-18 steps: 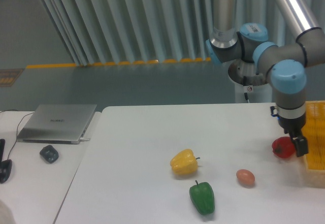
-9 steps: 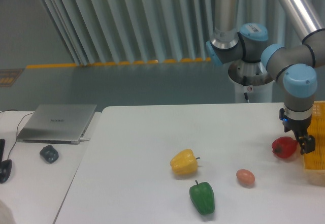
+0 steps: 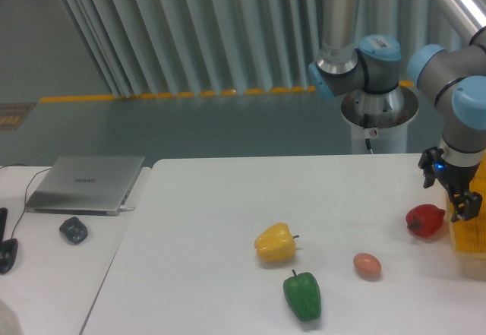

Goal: Place the red peppers in a basket

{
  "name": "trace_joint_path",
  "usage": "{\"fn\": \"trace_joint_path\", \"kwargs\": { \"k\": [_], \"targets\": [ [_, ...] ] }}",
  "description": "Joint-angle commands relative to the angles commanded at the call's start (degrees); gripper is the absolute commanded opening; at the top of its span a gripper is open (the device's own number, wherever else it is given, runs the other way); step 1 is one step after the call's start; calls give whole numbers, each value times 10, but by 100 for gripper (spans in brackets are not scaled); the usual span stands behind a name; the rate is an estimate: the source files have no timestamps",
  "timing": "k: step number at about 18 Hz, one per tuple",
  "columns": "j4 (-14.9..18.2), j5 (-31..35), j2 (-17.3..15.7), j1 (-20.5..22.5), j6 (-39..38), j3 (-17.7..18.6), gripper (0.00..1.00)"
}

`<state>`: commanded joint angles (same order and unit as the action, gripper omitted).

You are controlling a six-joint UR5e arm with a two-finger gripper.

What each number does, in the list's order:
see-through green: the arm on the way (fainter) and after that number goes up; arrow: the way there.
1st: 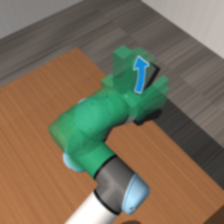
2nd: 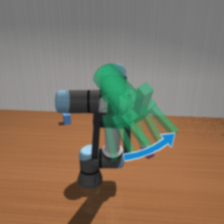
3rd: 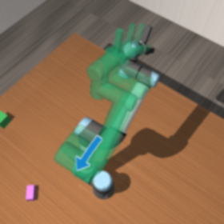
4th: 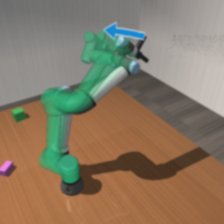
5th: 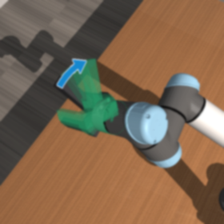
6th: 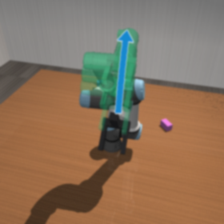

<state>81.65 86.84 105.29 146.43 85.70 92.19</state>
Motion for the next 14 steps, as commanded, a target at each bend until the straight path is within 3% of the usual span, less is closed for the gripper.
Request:
{"fn": "trace_joint_path", "kwargs": {
  "k": [5, 14],
  "targets": [
    [-6, -52, -4, -2, -35, 44, 100],
    [-7, -50, 3, -6, -37, 48, 100]
  ]
}}
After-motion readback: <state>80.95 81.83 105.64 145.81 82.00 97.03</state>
